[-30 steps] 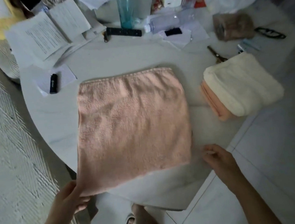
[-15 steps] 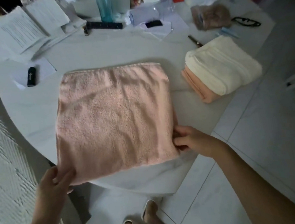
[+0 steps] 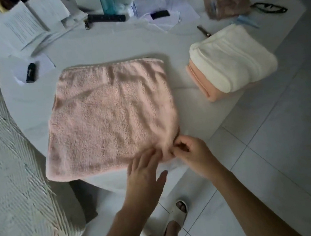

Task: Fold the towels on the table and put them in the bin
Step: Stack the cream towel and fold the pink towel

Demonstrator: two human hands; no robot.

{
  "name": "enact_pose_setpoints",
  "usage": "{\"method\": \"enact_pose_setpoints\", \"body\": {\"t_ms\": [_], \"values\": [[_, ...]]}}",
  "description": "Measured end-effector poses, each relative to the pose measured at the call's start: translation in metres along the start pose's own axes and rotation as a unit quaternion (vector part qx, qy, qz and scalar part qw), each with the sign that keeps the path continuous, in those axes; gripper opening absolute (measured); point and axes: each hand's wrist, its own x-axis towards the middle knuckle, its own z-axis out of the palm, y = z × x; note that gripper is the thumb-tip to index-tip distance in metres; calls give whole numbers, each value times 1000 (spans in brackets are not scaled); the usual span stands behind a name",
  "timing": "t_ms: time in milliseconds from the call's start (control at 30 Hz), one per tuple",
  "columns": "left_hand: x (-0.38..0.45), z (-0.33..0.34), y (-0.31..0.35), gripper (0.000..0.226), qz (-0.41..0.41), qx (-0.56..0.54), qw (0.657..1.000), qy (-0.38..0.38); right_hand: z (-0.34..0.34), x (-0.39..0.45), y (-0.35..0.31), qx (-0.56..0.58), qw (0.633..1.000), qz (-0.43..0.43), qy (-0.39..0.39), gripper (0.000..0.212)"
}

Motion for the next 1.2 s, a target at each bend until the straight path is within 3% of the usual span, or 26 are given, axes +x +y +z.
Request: {"method": "enact_pose_setpoints", "body": {"t_ms": [133, 233, 367, 500, 533, 633, 833, 900, 967, 1133, 1200], "values": [[-1, 26, 22, 52, -46, 36, 998, 0, -11, -13, 29, -59, 982, -122, 132, 9], [-4, 25, 19, 57, -46, 50, 998, -3, -4, -16, 29, -40, 978, -172, 108, 8], [-3, 26, 18, 62, -42, 58, 997, 11, -10, -14, 26, 149, 988, -29, 4, 14], [-4, 30, 19, 64, -43, 48, 997, 42, -28, -12, 27, 136, 983, 55, -111, 68], [-4, 32, 19, 65, -43, 43, 997, 51, -34, -12, 26, 128, 979, 59, -145, 62], [-3, 36, 18, 60, -36, 28, 996, 81, -40, -9, 20, 73, 977, 43, -194, 10], [0, 35, 16, 53, -23, 12, 996, 90, -37, 3, 10, -61, 972, 43, -223, 6], [0, 34, 17, 53, -24, 22, 995, 90, -38, 5, 10, -108, 973, 18, -204, 10], [0, 34, 18, 55, -26, 37, 995, 90, -44, 3, 14, -86, 982, 21, -168, 15], [0, 38, 22, 59, -43, 41, 994, 92, -70, -10, 35, -9, 998, 54, 23, 14], [-2, 40, 26, 62, -35, 45, 995, 87, -58, -14, 34, -23, 997, 67, 43, 19]]}}
